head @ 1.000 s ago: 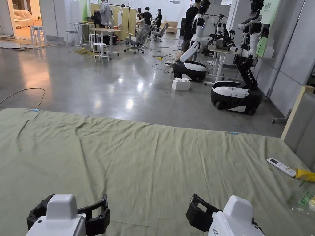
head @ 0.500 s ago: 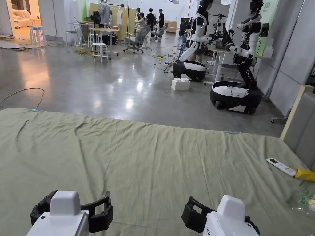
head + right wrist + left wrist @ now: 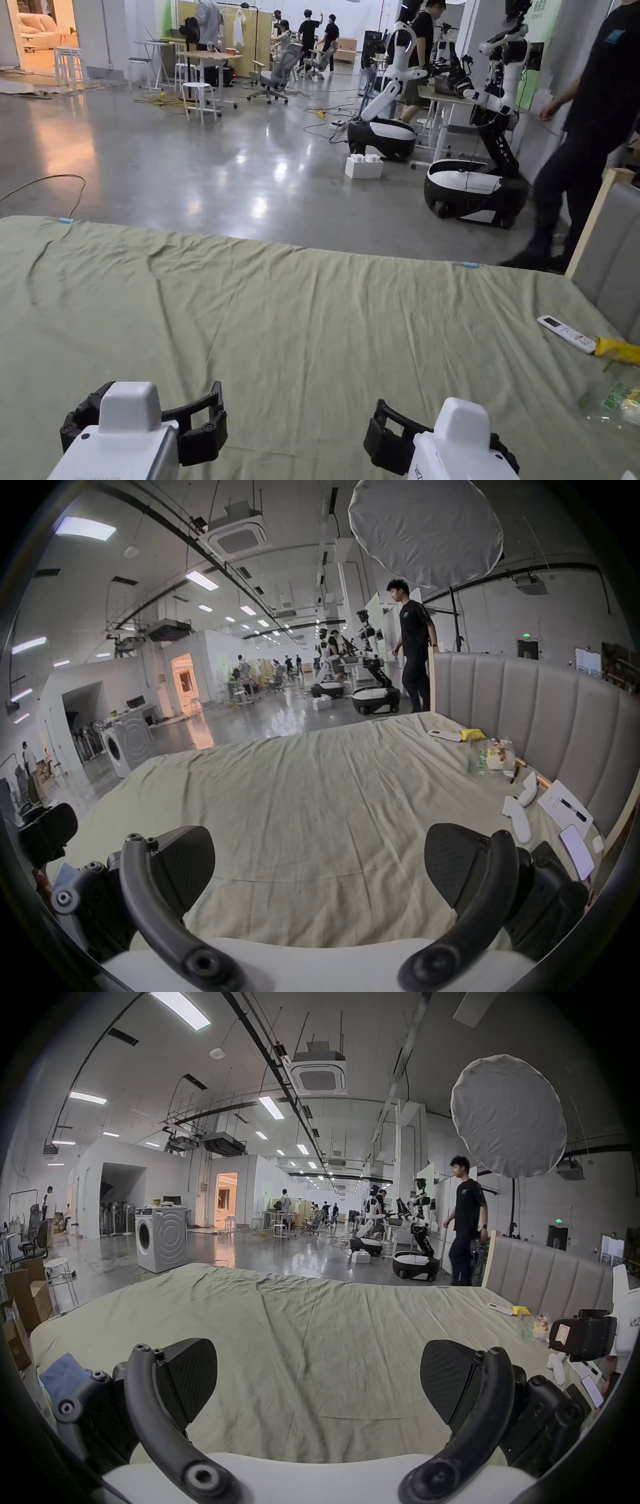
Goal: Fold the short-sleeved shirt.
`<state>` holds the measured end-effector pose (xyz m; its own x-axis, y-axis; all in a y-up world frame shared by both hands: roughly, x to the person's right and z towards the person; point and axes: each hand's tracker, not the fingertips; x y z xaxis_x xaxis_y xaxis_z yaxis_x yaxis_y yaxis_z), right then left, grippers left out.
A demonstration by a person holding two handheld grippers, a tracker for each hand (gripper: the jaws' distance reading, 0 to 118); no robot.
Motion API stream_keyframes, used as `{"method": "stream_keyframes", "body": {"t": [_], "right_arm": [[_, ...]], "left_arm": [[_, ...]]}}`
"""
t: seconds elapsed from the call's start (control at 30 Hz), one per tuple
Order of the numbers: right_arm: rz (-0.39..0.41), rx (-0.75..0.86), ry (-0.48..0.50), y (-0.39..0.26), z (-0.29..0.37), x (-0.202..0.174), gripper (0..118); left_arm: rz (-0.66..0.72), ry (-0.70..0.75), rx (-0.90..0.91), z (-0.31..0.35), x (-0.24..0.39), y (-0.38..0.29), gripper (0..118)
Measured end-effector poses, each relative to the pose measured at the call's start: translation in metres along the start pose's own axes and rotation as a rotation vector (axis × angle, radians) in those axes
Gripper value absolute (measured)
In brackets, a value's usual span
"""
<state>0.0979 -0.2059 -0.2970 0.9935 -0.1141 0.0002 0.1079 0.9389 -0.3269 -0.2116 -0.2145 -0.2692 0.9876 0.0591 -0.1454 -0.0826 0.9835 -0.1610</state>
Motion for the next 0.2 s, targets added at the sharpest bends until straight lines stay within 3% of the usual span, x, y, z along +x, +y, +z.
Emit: {"method": "stream_keyframes", "body": {"t": [0.1,0.2], "right_arm": [[0.008,0.049,0.022,-0.0026,0.0029,0.0017,118],[0.039,0.085,-0.043,-0.003,0.0028,-0.0004,118]], "left_arm": [[-0.006,-0.011,0.021,0.0009,0.0009,0.001,117],[-0.023,-0.016,0.037,0.0009,0.0015,-0.0002,117]]}}
